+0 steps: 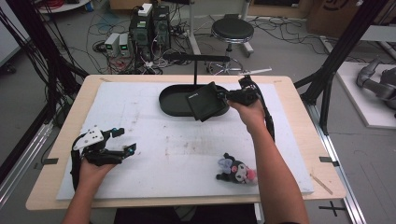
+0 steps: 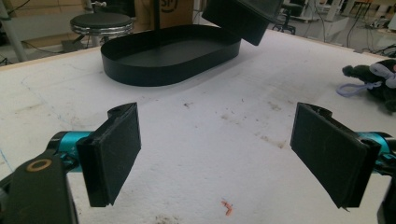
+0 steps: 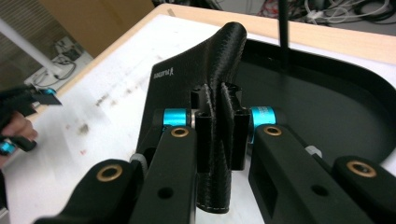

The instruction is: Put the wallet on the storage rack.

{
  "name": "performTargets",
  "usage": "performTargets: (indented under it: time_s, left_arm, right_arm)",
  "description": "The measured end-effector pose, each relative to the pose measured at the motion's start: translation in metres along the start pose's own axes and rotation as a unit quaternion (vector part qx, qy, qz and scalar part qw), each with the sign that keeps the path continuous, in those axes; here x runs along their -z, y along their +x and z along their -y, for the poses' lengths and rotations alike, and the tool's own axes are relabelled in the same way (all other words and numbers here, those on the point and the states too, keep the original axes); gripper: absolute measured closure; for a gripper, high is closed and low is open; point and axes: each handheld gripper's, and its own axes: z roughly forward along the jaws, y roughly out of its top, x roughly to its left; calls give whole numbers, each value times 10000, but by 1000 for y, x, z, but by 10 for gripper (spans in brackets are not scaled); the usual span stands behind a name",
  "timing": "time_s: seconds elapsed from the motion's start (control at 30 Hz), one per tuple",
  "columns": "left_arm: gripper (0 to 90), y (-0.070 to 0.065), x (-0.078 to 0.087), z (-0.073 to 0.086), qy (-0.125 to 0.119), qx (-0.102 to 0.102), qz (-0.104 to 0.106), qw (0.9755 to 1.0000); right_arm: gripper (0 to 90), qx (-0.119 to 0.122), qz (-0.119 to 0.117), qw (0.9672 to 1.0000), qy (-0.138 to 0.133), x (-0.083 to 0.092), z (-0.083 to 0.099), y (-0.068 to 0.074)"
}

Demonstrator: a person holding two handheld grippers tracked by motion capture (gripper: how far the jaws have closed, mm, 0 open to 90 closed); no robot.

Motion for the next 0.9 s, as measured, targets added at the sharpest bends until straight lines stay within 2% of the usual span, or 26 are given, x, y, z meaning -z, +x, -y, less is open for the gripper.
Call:
performTargets:
  time_s: [0.03, 0.1, 0.17, 0.3, 0.5, 0.53, 0.6, 0.67, 0.7, 0.83, 0.87, 0.9]
  left_arm:
    - [162, 1, 0, 0, 12, -7, 4, 10000]
    - [162, 1, 0, 1, 36, -37, -13, 10000]
    - [162, 1, -1, 1, 115, -110, -20, 9999]
    - [162, 0, -3, 1, 203, -210, -27, 9996]
    - [162, 1, -5, 5, 398, -298, -68, 9987]
    - [162, 1, -6, 5, 389, -296, -53, 9988]
    - [162, 1, -5, 5, 376, -311, -51, 9988]
    - [162, 1, -5, 4, 318, -291, -27, 9991]
    - [164, 2, -5, 4, 302, -309, -33, 9991]
    - [164, 2, -3, 4, 285, -292, -39, 9992]
    - [163, 2, -3, 5, 295, -299, -38, 9991]
    - [163, 2, -3, 5, 299, -283, -47, 9991]
  right_arm:
    - [859, 37, -22, 10000, -60, -4, -3, 0]
    - [859, -42, -44, 9999, -88, -12, -9, -2]
    - [859, -50, 73, 10000, 6, -24, -16, -6]
    - [859, -16, 188, 9998, -52, -36, -20, -9]
    - [858, -275, 181, 9993, -194, -59, -19, -20]
    - [858, -359, 253, 9988, -215, -66, -19, -22]
    - [858, -348, 292, 9987, -240, -68, -18, -23]
    - [858, -400, 465, 9977, -292, -73, -17, -26]
    - [857, -502, 631, 9963, -301, -78, -15, -29]
    - [847, -694, 784, 9942, -230, -84, -10, -37]
    - [823, -745, 800, 9938, -196, -85, -9, -40]
    - [758, -785, 842, 9933, -125, -86, -7, -42]
